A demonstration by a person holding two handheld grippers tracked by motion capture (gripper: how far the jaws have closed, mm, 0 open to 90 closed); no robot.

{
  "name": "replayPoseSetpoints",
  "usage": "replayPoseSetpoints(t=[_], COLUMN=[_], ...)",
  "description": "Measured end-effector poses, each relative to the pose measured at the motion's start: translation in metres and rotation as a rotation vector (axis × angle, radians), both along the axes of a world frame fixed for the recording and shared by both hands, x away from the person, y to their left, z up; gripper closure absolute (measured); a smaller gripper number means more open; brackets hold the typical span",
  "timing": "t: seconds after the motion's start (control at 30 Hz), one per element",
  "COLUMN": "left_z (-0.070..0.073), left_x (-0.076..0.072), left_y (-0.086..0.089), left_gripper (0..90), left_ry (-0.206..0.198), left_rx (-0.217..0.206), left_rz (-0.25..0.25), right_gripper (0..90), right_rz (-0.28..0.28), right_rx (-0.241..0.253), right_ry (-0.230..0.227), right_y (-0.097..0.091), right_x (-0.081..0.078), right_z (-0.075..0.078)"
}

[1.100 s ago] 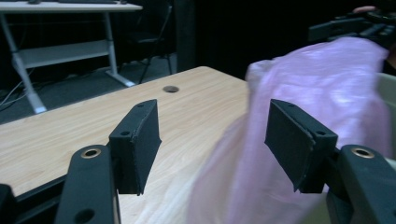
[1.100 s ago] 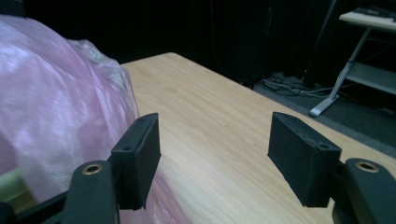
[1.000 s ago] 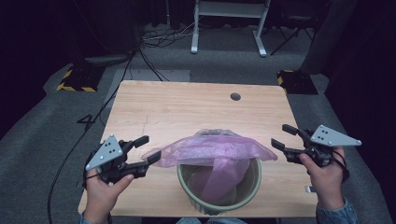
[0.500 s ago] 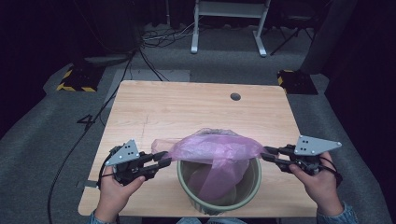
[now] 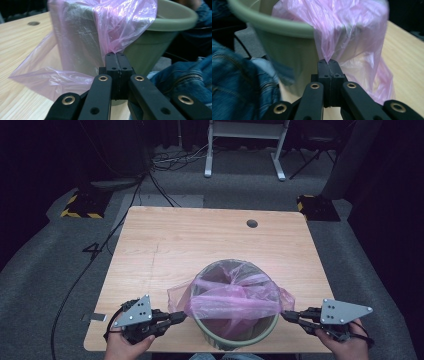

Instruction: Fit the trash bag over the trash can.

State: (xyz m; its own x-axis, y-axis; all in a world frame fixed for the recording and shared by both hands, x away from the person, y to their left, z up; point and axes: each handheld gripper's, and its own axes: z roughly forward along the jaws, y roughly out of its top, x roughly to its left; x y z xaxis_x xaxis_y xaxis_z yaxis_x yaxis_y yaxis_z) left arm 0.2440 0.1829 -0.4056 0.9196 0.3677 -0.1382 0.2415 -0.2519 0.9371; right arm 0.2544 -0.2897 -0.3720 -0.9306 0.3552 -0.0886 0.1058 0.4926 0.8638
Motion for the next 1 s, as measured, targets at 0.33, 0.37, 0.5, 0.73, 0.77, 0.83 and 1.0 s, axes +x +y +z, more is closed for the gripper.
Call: replayPoseSetpoints(t=[0.33, 0.37, 0.5, 0.73, 0.77, 0.83, 1.0], left_z=[-0.013, -0.017, -0.044, -0.061, -0.061, -0.054, -0.019], left_x=[-0.004, -0.004, 0.003, 0.017, 0.017, 0.013, -0.002], left_y=[-0.013, -0.015, -0.016, -0.001, 0.000, 0.004, 0.027], left_gripper=[90.0, 90.0, 90.0, 89.9, 84.7, 67.0, 40.3], left_ry=[-0.018, -0.013, 0.050, 0.138, 0.149, 0.141, 0.091], left_rx=[0.065, 0.143, 0.255, 0.204, 0.215, 0.242, 0.088], left_rz=[-0.078, -0.061, -0.020, 0.040, 0.048, 0.061, 0.095], right_gripper=[90.0, 90.0, 90.0, 89.9, 89.1, 80.0, 42.0], right_rz=[0.182, 0.184, 0.125, -0.002, 0.001, -0.003, 0.004], right_rx=[-0.141, -0.167, -0.242, -0.189, -0.172, -0.169, -0.116], right_ry=[0.164, 0.163, 0.164, 0.212, 0.226, 0.248, 0.259], right_y=[0.024, 0.027, 0.029, 0.001, -0.001, -0.004, -0.017], right_x=[-0.015, -0.016, -0.012, 0.002, 0.002, 0.001, -0.005], right_z=[-0.047, -0.051, -0.066, -0.082, -0.084, -0.088, -0.086])
